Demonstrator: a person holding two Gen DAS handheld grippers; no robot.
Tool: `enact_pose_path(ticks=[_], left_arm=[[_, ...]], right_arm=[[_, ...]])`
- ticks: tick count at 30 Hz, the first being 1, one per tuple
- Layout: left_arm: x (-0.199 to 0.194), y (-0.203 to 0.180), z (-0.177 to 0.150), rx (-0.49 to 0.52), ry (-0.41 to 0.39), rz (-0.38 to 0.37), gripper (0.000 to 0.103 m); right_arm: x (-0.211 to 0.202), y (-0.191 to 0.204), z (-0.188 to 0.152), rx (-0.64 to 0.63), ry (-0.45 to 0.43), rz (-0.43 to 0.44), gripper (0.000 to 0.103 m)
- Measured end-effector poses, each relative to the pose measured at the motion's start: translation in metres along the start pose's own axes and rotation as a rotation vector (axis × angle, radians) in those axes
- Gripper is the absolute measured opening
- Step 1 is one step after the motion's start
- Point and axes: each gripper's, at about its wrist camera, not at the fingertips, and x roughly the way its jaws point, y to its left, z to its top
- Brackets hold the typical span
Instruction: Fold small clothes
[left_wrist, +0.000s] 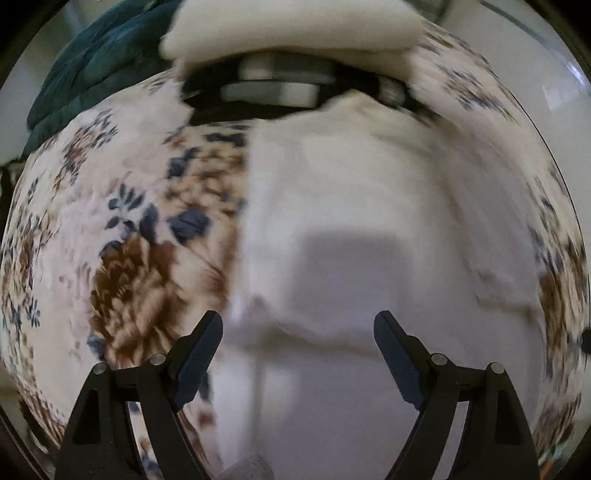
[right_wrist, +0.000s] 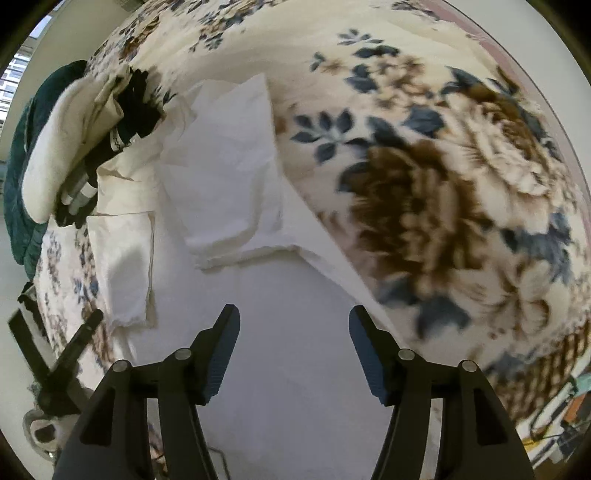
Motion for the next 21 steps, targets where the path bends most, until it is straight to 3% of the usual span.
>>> enact_pose_path(ticks=[3, 6, 13, 18, 20, 21], left_arm=[[-0.002, -0.055, -0.005, 0.03, 0.052, -0.048, 0.083], [-0.011, -0.117, -0.043, 0.037, 0.133, -0.135, 0.083], [-0.012, -0.253, -0.141, -0.002, 0.332, -0.246, 0.083], [0.014, -0.328, -0.196, 0.015, 0.418, -0.24, 0.082], [0.031, -0.347, -0.214, 0.04, 0.426, -0.207, 0.063], [0.034, -0.352, -0.217, 0.05, 0.413, -0.178, 0.038]], right_arm=[[-0.024, -0.025, 0.004, -0.031, 0.016, -0.037, 0.066], [-0.035, -0.058, 0.013, -0.062, 0.044, -0.067, 0.066], [-0.049, -0.117, 0.051, -0.162, 0.098, -0.083, 0.066], [-0.047, -0.132, 0.076, -0.211, 0.104, -0.073, 0.066], [-0.04, -0.131, 0.088, -0.226, 0.107, -0.055, 0.066], [-0.036, -0.128, 0.094, -0.234, 0.106, -0.044, 0.066]])
